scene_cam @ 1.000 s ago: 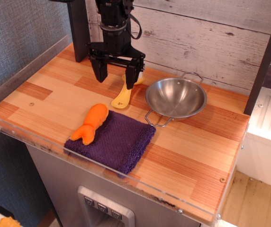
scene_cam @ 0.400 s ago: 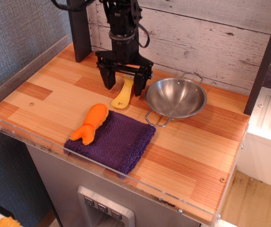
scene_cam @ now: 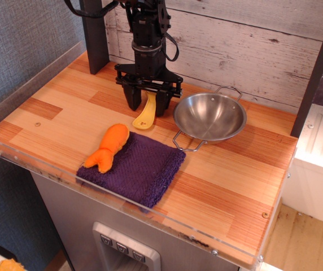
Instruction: Move the yellow brush from the back middle of the table to the front right corner.
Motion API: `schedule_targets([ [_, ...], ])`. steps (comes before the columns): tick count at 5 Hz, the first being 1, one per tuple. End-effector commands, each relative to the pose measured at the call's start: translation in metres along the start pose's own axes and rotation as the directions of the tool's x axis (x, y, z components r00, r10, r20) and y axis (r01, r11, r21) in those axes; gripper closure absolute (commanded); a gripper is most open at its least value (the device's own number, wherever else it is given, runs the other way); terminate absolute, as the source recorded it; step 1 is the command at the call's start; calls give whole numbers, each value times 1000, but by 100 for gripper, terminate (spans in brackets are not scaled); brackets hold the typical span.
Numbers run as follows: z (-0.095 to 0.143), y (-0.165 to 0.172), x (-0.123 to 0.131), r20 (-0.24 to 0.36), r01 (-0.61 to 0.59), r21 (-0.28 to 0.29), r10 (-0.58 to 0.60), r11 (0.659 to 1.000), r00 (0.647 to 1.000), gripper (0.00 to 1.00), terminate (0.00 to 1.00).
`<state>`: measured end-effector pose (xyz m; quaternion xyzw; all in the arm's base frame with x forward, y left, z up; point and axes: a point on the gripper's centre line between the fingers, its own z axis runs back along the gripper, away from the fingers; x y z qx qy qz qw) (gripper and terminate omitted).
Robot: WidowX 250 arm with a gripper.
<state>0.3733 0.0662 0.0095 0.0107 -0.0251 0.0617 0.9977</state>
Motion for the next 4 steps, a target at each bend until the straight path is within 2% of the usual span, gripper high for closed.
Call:
schedule_targets([
  [1, 15, 4, 5, 40, -4, 11, 3, 1000, 999, 100, 0],
  [2, 32, 13, 6, 73, -33, -7, 33, 999, 997, 100, 0],
  [3, 74, 27, 1, 160, -81, -22, 83, 996, 984, 100, 0],
  [4, 105, 25, -17, 215, -84, -15, 85, 996, 973, 100, 0],
])
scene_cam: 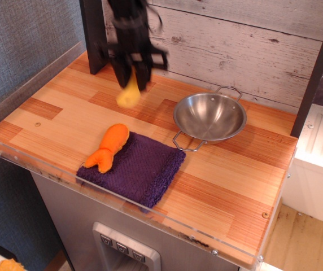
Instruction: Move the yellow brush from the back middle of the table to the front right corner.
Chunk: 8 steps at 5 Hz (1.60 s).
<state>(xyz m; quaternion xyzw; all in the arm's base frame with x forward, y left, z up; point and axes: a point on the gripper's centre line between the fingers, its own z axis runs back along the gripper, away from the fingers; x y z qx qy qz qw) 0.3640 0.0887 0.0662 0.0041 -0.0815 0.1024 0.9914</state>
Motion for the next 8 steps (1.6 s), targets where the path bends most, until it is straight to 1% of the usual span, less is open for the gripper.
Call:
schedule_targets([
  [1, 62, -35, -47, 81, 126, -51, -121, 991, 989, 100, 0],
  [2, 60, -73, -88, 49, 237, -85, -233, 968, 971, 100, 0],
  [3, 52, -104, -115, 42, 240, -75, -238, 968, 970, 100, 0],
  [4, 42, -120, -129, 29, 263, -69, -262, 962, 965, 100, 0],
  [5, 32, -137, -133, 3, 278, -68, -279, 958, 960, 100, 0],
  [6, 18, -147, -130, -15, 267, -64, -269, 961, 963, 100, 0],
  [7, 2, -154, -127, -44, 268, -47, -270, 962, 962, 100, 0],
  [8, -11, -160, -127, -69, 264, -42, -266, 964, 961, 100, 0],
])
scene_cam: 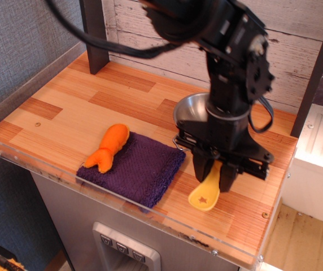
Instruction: Move the yellow brush from the back middle of the table to the front right corner.
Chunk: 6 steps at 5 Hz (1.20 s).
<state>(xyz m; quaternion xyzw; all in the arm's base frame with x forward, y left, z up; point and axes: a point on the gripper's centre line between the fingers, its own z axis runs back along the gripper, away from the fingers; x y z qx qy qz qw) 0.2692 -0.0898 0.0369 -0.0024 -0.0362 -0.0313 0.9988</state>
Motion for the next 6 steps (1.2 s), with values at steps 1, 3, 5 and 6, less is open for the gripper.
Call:
schedule_targets([
  [1, -7, -7, 7, 9, 5, -28, -4, 1000, 1000, 100, 0],
  [3, 10, -2, 10, 44, 14, -49, -11, 999, 999, 0, 0],
  [5, 99, 76, 21, 157, -79, 38, 73, 996, 985, 0, 0],
  [6, 110, 118, 34, 121, -85, 34, 81, 996, 989, 0, 0],
])
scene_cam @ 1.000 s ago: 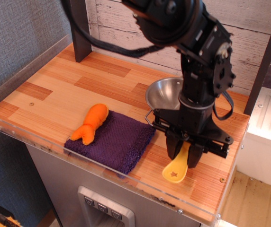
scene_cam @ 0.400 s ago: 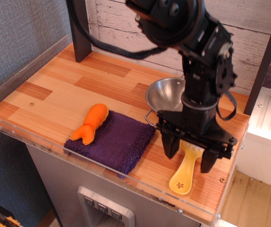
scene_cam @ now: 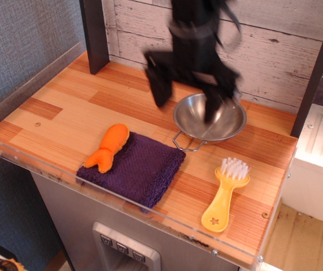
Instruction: Move the yellow brush from the back middle of the table to the front right corner.
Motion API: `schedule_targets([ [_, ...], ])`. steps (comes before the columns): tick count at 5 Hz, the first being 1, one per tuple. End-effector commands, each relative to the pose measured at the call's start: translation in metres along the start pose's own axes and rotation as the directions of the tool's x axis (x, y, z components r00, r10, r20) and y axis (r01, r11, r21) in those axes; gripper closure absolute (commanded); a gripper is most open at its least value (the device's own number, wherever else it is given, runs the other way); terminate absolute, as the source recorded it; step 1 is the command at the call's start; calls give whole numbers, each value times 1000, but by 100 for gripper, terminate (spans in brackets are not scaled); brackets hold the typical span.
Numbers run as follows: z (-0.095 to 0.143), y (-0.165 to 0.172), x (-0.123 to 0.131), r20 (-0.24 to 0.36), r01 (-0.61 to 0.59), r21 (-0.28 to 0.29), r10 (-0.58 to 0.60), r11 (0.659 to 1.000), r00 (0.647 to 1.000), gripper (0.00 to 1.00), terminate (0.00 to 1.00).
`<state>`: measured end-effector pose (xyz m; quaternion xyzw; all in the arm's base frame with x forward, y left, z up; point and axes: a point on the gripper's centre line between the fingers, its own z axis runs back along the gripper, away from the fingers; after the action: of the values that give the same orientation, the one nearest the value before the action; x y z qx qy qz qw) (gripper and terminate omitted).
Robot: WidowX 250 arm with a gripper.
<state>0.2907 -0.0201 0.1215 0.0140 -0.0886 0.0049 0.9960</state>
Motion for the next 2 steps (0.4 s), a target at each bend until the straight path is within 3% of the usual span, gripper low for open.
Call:
schedule_targets([
  [1, 10, 63, 26, -30, -11, 18, 12, 1000, 999, 0, 0],
  [2, 2, 67, 25, -55, -3, 12, 4, 1000, 998, 0, 0],
])
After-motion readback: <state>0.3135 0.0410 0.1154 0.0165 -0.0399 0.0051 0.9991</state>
